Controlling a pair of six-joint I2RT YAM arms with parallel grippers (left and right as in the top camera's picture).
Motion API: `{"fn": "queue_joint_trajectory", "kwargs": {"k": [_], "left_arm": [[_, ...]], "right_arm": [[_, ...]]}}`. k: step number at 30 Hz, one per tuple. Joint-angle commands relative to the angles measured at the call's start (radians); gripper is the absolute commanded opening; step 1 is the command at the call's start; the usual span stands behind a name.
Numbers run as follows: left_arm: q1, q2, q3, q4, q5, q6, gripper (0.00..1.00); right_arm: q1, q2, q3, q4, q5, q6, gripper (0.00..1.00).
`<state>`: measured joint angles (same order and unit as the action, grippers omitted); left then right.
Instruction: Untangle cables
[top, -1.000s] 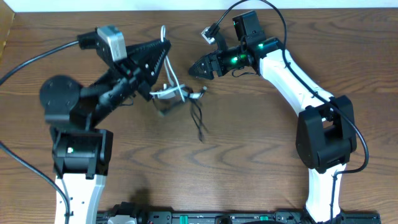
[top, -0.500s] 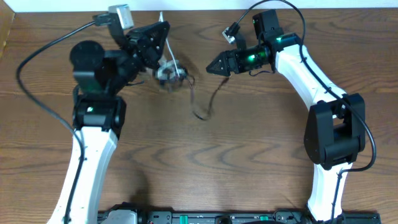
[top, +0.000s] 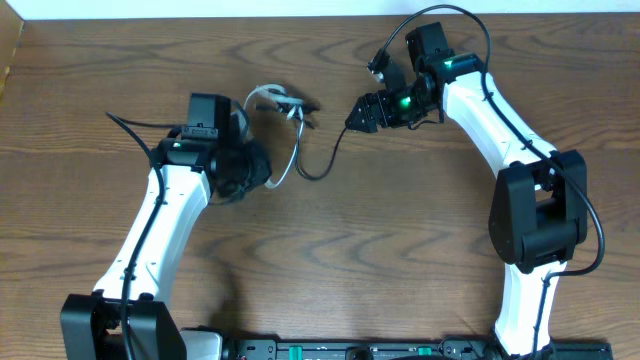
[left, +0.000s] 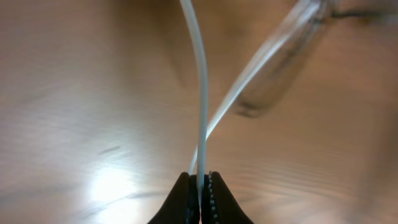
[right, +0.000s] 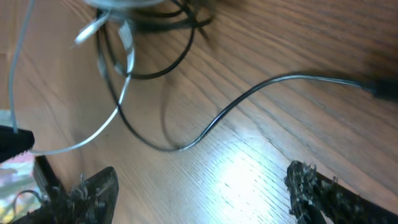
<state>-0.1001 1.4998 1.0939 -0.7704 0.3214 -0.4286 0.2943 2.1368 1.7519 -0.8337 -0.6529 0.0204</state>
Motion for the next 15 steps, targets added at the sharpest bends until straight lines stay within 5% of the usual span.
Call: {"fn": "queue_joint_trajectory", "kwargs": {"k": [1, 8, 15], "left_arm": [[0.003, -0.003, 0.009, -0.074, -0.344, 0.031, 0.07], [0.003, -0.003, 0.007, -0.123, -0.397, 0.032, 0.09], [0.003, -0.003, 0.007, -0.118, -0.434, 0.032, 0.44]], "right_arm": [[0.020, 0.003, -0.006, 0.007, 0.026, -0.018, 0.83], [0.078, 0.003, -0.030, 0.068, 0.026, -0.014, 0.84], [0.139, 0.004, -0.034, 0.113, 0.063, 0.056, 0.80]]}}
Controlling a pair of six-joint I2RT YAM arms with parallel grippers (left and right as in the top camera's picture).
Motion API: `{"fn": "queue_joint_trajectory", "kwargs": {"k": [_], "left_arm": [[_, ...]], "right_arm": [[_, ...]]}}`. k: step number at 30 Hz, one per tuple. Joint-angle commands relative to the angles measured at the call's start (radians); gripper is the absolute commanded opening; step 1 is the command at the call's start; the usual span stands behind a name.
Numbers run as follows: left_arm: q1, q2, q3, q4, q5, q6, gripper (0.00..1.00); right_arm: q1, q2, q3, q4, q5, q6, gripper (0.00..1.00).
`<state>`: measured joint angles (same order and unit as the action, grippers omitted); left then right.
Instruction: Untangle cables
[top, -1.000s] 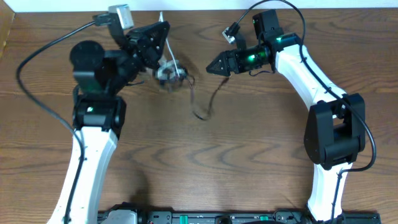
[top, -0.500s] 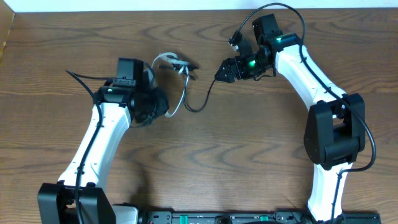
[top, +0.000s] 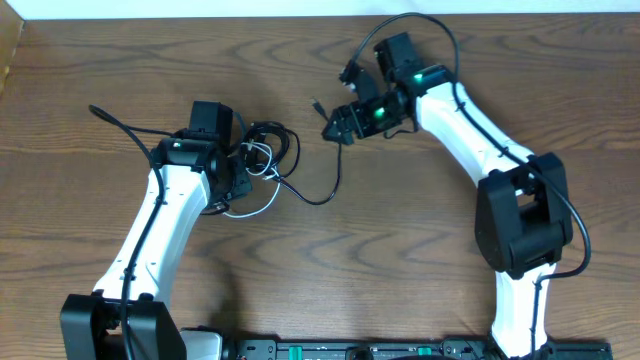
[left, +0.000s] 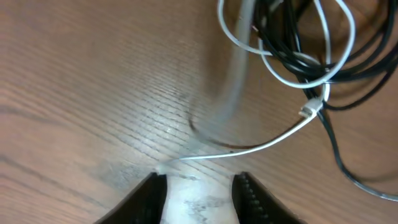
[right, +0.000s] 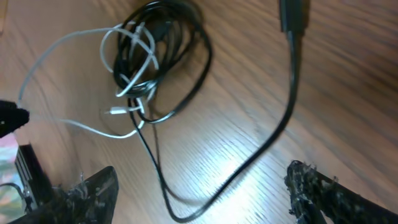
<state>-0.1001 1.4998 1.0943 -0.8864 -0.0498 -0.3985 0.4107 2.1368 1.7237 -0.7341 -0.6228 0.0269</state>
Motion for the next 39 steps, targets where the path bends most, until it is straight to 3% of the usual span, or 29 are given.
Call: {"fn": "queue_joint_trajectory", "kwargs": {"k": [1, 8, 16, 24, 30, 32, 35, 39], "left_arm": [[0.003, -0.003, 0.006, -0.002, -0.088, 0.002, 0.45], [0.003, -0.003, 0.005, 0.032, -0.105, -0.018, 0.44], [0.003, -0.002, -0.076, 0.219, 0.061, -0.017, 0.27], [0.003, 0.002, -0.212, 0.494, 0.205, 0.075, 0.28], [0.002, 0.044, -0.224, 0.639, 0.207, 0.091, 0.28], [0.002, 0.075, -0.224, 0.666, 0.208, 0.087, 0.28], [0.002, 0.130, -0.224, 0.688, 0.225, 0.088, 0.28], [0.002, 0.203, -0.224, 0.719, 0.248, 0.088, 0.28]], "right_arm": [[0.031, 0.004, -0.006, 0.018, 0.045, 0.063, 0.79], [0.113, 0.013, -0.018, 0.097, 0.145, 0.127, 0.75], [0.167, 0.062, -0.018, 0.219, 0.212, 0.267, 0.61], [0.196, 0.163, -0.018, 0.289, 0.182, 0.293, 0.61], [0.199, 0.244, -0.018, 0.373, 0.092, 0.295, 0.59], [0.199, 0.262, -0.018, 0.380, 0.063, 0.295, 0.52], [0.199, 0.272, -0.018, 0.379, 0.066, 0.294, 0.29], [0.199, 0.272, -0.018, 0.383, 0.078, 0.293, 0.18]]}}
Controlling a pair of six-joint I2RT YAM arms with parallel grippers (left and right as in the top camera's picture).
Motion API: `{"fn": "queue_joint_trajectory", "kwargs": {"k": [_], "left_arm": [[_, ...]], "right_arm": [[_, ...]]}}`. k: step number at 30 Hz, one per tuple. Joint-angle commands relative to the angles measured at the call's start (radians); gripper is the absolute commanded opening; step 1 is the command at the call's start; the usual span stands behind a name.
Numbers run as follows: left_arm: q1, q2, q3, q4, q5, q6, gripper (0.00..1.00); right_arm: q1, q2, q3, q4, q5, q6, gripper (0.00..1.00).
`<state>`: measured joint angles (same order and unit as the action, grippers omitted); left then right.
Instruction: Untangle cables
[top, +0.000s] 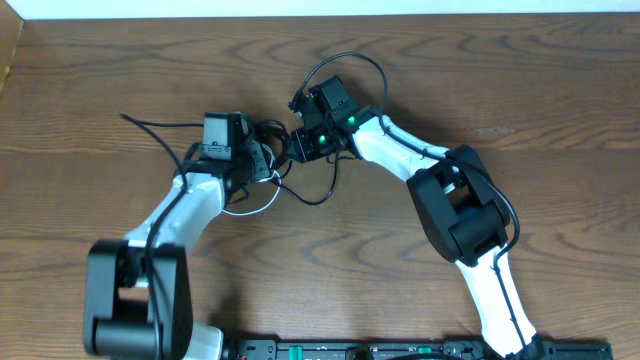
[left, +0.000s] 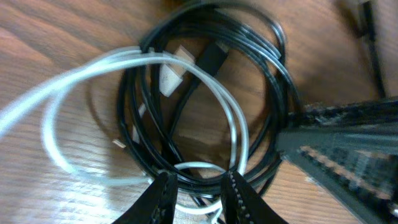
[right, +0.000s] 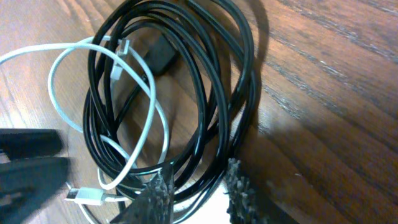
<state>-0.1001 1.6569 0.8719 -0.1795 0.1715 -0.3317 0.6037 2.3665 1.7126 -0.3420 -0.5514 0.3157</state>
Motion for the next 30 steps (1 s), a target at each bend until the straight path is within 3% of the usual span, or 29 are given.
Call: {"fn": "queue_joint_trajectory", "kwargs": {"k": [1, 2, 6, 9, 22, 30], "left_arm": [[0.002, 0.063, -0.002, 0.021, 0.027, 0.021, 0.28], [0.002, 0.080, -0.002, 0.029, 0.027, 0.021, 0.28], [0.002, 0.114, -0.002, 0.036, 0.027, 0.021, 0.28], [0.003, 0.110, -0.002, 0.035, 0.027, 0.021, 0.08], [0.003, -0.040, 0.006, -0.048, 0.021, 0.018, 0.08], [0.003, -0.037, 0.006, -0.114, 0.037, -0.002, 0.09]], "right_arm": [[0.006, 0.042, -0.007, -0.009, 0.007, 0.002, 0.10], [0.006, 0.042, -0.007, -0.010, 0.007, -0.003, 0.01], [0.006, 0.042, -0.007, -0.013, 0.007, -0.033, 0.01], [0.006, 0.042, -0.007, -0.014, 0.013, -0.062, 0.01], [0.006, 0.042, -0.007, -0.033, 0.115, -0.063, 0.01], [0.006, 0.042, -0.007, -0.036, 0.112, -0.063, 0.01]]}}
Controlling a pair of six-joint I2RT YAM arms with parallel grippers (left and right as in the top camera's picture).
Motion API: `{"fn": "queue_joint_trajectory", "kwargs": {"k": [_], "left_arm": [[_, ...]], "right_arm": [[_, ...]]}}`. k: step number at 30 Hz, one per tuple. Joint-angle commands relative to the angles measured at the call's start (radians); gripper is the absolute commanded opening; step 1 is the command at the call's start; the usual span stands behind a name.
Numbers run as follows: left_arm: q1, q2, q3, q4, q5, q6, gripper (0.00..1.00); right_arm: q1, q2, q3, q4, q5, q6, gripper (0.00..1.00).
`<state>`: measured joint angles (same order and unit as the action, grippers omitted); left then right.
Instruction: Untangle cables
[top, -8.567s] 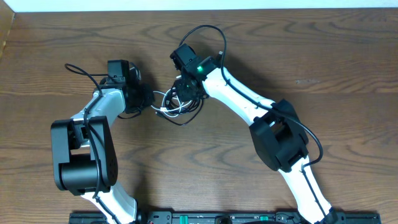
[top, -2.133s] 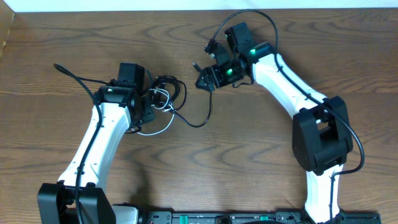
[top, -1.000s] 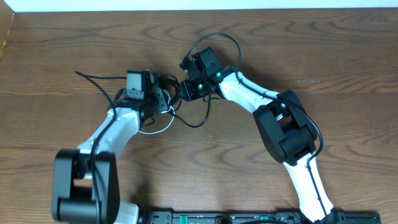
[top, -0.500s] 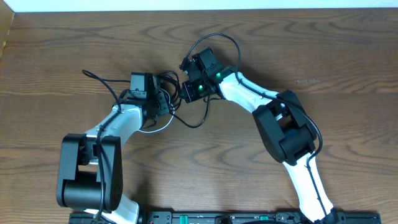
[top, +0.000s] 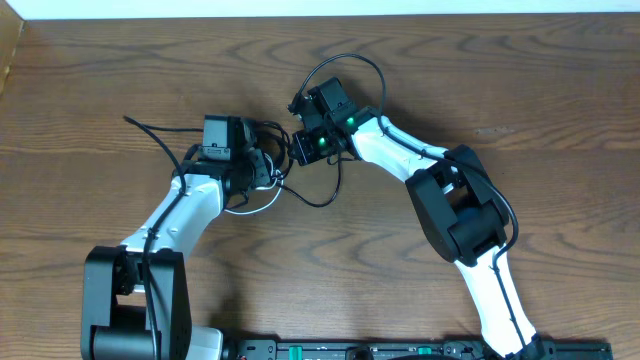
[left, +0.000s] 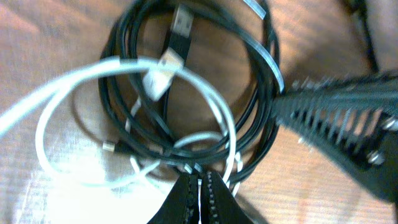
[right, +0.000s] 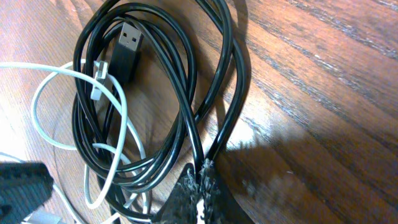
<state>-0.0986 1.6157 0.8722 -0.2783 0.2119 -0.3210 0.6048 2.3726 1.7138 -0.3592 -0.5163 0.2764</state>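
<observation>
A tangle of a black cable and a white cable (top: 272, 148) lies on the wooden table between both arms. In the left wrist view, the white cable (left: 81, 73) loops through the black coil (left: 272, 78), whose USB plug (left: 181, 28) points up. My left gripper (left: 200, 185) is shut on a white strand at the coil's near edge. In the right wrist view, my right gripper (right: 200, 177) is shut on a black strand of the coil, near its USB plug (right: 124, 46) and the white connector (right: 96, 88). Overhead, the left gripper (top: 262, 168) and right gripper (top: 300, 152) sit close together.
A black tail (top: 322, 198) curves out of the tangle toward the table's front. A white loop (top: 250, 208) lies beside the left arm. The right gripper's finger (left: 348, 118) fills the right side of the left wrist view. The table's back edge (top: 300, 14) is near.
Both grippers stood open at the tangle and are now shut, the left on a white strand, the right on a black strand. The arms have hardly shifted.
First my left gripper held the white cable taut while the right hung open over the black tail, away from the tangle. Then the left was open, the cable let go. Both then reached the bundle open, and now each grips a strand.
</observation>
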Motion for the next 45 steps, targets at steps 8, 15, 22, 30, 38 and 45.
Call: {"fn": "queue_joint_trajectory", "kwargs": {"k": [8, 15, 22, 30, 38, 45], "left_arm": [[0.002, 0.014, 0.006, 0.019, -0.125, -0.013, 0.37], [0.002, 0.014, 0.006, 0.034, 0.005, -0.012, 0.37], [0.002, 0.024, 0.006, 0.156, -0.128, -0.017, 0.37], [0.002, 0.092, 0.006, 0.218, -0.181, -0.168, 0.36], [0.002, 0.108, 0.006, 0.336, -0.251, -0.192, 0.39], [0.002, 0.140, 0.004, 0.339, -0.251, -0.224, 0.39]], "right_arm": [[0.005, 0.036, -0.008, -0.019, 0.077, -0.024, 0.01], [0.005, 0.036, -0.008, -0.018, 0.077, -0.024, 0.01], [0.005, 0.036, -0.008, -0.018, 0.077, -0.024, 0.01], [0.005, 0.036, -0.008, -0.018, 0.077, -0.024, 0.01], [0.005, 0.036, -0.008, -0.018, 0.077, -0.024, 0.01], [0.005, 0.036, -0.008, -0.016, 0.077, -0.023, 0.01]]}}
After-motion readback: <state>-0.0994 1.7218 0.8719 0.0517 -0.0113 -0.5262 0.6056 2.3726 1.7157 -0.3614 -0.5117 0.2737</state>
